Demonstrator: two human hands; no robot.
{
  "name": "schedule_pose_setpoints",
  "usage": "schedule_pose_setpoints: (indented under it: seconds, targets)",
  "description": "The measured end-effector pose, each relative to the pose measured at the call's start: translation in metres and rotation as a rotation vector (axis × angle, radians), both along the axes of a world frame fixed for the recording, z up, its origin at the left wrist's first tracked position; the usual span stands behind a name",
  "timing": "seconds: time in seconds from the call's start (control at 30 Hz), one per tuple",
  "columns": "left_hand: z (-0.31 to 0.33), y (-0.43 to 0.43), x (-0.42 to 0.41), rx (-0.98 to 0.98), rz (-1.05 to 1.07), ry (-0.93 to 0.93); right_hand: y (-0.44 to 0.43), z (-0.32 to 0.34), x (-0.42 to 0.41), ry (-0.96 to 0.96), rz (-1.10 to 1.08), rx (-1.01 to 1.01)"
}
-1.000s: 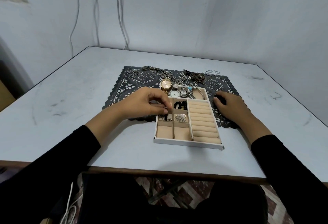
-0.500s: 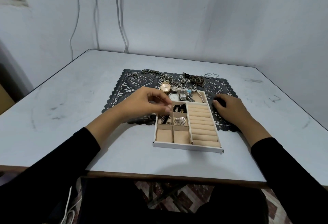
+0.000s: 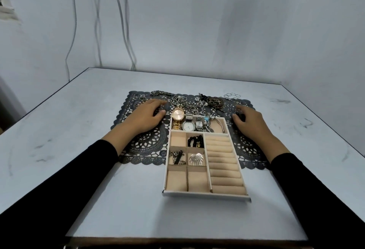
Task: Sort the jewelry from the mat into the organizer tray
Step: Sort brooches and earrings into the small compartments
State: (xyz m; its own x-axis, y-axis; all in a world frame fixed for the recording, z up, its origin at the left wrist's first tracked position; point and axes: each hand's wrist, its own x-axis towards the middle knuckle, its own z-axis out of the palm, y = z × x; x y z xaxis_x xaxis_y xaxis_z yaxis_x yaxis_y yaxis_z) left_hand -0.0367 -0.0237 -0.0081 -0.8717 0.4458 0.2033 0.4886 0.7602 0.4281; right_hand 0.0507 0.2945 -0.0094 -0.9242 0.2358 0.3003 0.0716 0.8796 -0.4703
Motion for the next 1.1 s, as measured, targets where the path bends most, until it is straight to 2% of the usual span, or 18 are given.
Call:
schedule_pose_setpoints:
  seconds: [0.17, 0.47, 0.83, 0.97, 1.1]
  targets:
    - [0.000, 0.017, -0.024, -0.082, -0.056, 0.029, -0.003, 0.002, -0.034, 0.026, 0.058, 0.021]
    - [-0.002, 0.042, -0.064, -0.042, -0.182, -0.005, -0.019, 0.003, -0.092, 0.176, 0.244, -0.013]
    - [0.006, 0.059, -0.091, 0.064, -0.202, 0.046, -0.029, 0.009, -0.124, 0.094, 0.388, -0.028]
    - [0.007, 0.059, -0.094, 0.083, -0.203, 0.039, -0.019, 0.016, -0.118, 0.110, 0.419, -0.107]
    - [0.009, 0.058, -0.094, 0.097, -0.204, 0.029, -0.011, 0.019, -0.112, 0.023, 0.449, -0.161]
